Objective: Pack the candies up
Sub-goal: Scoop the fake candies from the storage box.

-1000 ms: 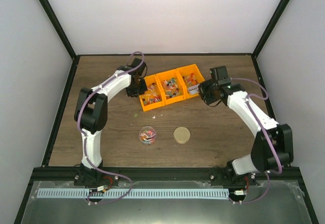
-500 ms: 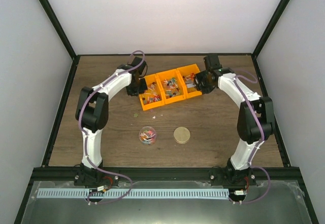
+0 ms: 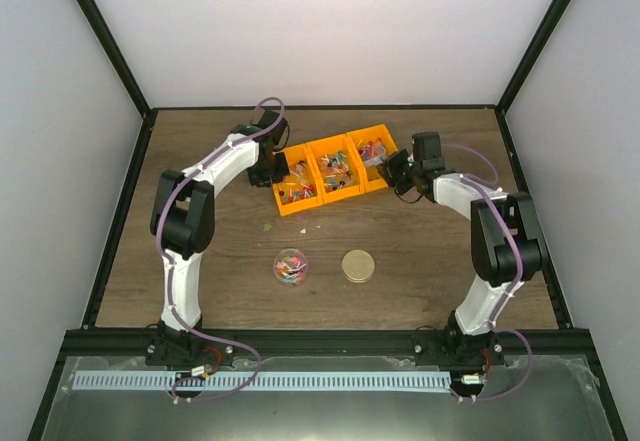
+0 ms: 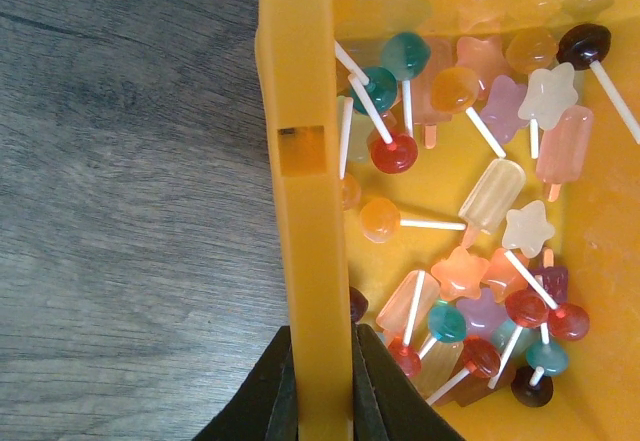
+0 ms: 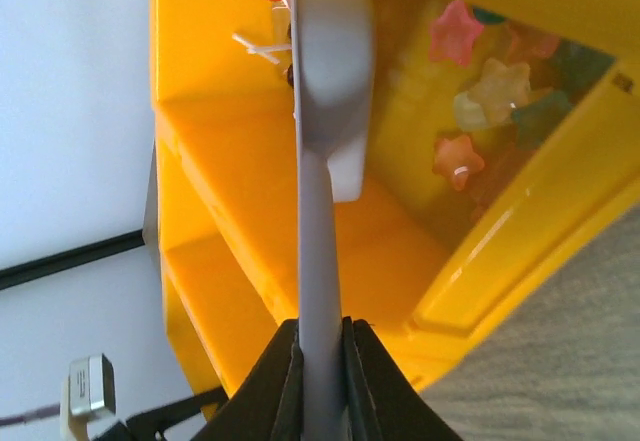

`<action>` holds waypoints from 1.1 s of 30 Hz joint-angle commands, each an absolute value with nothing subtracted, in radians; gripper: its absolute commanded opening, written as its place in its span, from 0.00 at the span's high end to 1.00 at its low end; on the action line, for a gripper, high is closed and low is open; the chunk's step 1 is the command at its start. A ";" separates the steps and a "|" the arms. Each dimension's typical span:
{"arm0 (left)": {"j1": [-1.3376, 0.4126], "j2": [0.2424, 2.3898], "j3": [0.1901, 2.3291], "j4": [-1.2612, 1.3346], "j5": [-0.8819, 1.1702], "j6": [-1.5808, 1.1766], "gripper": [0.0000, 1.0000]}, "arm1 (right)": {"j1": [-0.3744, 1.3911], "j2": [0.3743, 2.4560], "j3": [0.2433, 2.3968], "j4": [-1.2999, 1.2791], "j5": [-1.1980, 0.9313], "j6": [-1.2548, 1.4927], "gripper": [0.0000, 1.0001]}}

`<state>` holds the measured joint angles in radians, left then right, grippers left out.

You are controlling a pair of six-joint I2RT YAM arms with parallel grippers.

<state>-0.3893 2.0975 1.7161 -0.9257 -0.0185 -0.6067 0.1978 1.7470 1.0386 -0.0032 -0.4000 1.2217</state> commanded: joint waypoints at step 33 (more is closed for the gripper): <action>-0.400 2.120 1.744 -0.920 -0.003 -0.594 0.96 | 0.169 1.290 0.701 0.076 -0.486 1.120 0.99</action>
